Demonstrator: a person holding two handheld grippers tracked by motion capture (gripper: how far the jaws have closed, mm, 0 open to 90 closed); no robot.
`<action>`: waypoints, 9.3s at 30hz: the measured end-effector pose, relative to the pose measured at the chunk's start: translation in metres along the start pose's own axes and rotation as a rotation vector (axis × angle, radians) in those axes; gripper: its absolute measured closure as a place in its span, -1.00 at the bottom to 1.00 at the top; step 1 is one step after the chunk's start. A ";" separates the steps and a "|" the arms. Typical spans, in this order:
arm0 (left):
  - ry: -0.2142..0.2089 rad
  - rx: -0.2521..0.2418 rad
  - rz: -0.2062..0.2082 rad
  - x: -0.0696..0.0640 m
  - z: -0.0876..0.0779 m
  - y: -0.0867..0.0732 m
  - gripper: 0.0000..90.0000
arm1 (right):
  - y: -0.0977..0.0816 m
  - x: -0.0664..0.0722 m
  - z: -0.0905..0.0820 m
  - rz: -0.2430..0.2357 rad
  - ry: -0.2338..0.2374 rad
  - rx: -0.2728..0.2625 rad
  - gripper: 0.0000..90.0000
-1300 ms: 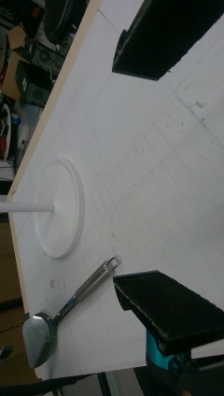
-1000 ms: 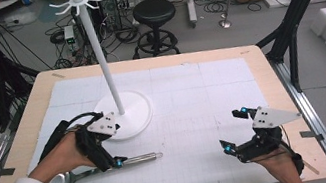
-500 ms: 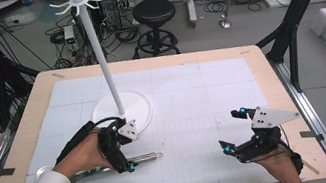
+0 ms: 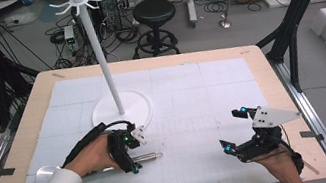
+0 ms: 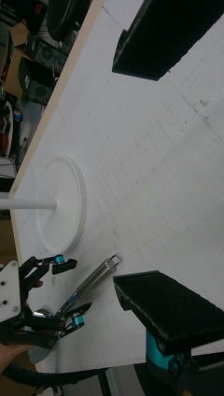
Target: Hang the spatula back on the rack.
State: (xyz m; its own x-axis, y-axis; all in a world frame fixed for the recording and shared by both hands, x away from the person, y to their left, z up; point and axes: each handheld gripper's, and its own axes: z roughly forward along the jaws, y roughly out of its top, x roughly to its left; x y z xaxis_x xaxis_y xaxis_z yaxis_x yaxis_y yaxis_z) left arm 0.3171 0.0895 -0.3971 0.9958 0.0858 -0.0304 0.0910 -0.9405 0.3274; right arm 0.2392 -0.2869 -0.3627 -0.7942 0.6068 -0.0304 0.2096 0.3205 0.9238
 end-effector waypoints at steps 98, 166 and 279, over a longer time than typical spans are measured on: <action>0.157 -0.329 -0.123 -0.005 -0.124 -0.042 0.54 | -0.001 0.001 0.002 0.007 0.000 0.000 -0.99; 0.362 -0.685 -0.295 0.024 -0.275 -0.052 0.54 | -0.006 -0.004 0.001 0.029 -0.001 -0.003 -0.99; 0.444 -0.999 -0.372 -0.048 -0.082 -0.173 -0.96 | 0.004 -0.002 -0.016 0.038 -0.022 -0.119 -0.99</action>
State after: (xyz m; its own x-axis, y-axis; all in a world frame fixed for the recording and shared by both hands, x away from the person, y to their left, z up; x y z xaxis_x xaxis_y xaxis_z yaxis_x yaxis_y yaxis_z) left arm 0.2539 0.2752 -0.3744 0.8016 0.5977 -0.0117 0.1414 -0.1706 0.9751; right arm 0.2326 -0.2989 -0.3526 -0.7739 0.6333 -0.0019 0.1692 0.2096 0.9630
